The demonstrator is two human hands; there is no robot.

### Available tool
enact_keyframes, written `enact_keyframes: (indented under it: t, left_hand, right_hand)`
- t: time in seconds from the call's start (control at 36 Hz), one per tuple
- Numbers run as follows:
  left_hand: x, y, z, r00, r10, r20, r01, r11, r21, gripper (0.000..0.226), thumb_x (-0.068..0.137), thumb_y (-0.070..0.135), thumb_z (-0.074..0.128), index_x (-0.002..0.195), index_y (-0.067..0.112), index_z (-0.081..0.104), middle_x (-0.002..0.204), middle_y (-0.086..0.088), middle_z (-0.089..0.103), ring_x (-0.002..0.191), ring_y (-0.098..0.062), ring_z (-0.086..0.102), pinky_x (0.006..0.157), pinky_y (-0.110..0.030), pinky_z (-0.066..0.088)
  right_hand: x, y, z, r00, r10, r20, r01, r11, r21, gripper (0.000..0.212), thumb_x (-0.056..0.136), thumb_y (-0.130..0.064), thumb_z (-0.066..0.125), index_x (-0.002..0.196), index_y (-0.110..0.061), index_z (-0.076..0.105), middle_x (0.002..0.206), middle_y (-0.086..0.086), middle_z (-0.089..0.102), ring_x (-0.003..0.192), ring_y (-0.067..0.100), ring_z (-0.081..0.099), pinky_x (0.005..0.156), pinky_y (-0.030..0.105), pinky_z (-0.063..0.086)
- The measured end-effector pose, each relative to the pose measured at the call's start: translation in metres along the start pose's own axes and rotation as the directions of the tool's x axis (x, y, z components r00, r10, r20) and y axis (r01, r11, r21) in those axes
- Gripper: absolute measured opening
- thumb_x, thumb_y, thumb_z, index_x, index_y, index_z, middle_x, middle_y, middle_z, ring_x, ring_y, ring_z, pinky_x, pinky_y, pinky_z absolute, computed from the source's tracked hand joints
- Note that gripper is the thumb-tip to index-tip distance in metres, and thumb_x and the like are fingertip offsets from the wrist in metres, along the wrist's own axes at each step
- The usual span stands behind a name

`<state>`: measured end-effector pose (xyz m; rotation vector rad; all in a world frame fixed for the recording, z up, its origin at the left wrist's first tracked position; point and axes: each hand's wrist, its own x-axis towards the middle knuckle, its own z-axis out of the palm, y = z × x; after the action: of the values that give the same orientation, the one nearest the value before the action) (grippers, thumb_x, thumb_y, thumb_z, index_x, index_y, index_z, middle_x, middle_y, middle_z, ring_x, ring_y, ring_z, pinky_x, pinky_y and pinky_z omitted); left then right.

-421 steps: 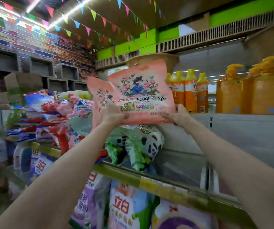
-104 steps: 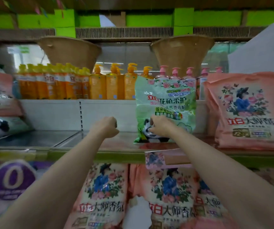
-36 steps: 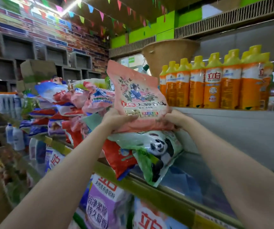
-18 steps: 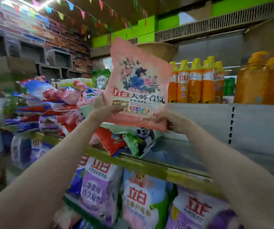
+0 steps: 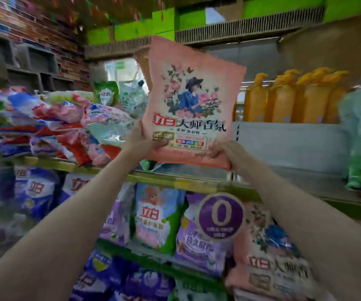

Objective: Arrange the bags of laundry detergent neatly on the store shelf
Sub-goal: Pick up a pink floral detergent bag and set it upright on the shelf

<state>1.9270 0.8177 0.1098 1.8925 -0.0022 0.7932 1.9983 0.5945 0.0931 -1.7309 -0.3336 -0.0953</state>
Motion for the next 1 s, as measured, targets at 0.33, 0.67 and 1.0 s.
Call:
enact_keyframes:
  t: [0.33,0.67,1.0]
  left_hand:
    - [-0.056,0.084,0.157,0.946,0.148,0.289,-0.122,0.987,-0.107,0.062,0.072,0.009,0.078,0.125,0.008,0.047,0.112,-0.002,0.059,0.101,-0.017,0.055,0.088,-0.031,0.046]
    - [-0.150,0.188,0.363,0.856,0.218,0.469,-0.111,0.963,-0.245,0.064,0.075,0.020,0.077,0.131,0.014,0.047,0.124,-0.003,0.058,0.113,-0.023,0.055,0.095,-0.033,0.045]
    - [-0.235,0.277,0.504,0.800,0.242,0.548,-0.091,0.953,-0.287,0.060,0.072,0.022,0.079,0.123,0.014,0.049,0.111,0.004,0.058,0.105,-0.017,0.055,0.098,-0.035,0.046]
  right_hand:
    - [-0.086,0.020,-0.185,0.942,0.040,-0.333,-0.075,0.993,-0.092,0.029,0.051,-0.010,0.074,0.077,-0.004,0.064,0.074,0.008,0.066,0.067,0.024,0.058,0.060,0.032,0.048]
    - [-0.199,0.037,-0.416,0.933,0.071,-0.352,-0.082,0.996,-0.017,0.029,0.079,0.010,0.058,0.066,-0.014,0.068,0.076,0.002,0.070,0.081,0.021,0.062,0.081,0.030,0.052]
    - [-0.263,0.061,-0.584,0.882,0.010,-0.472,-0.057,0.995,-0.084,0.092,0.035,-0.037,0.091,0.118,-0.017,0.058,0.111,0.008,0.070,0.102,0.026,0.066,0.101,0.046,0.046]
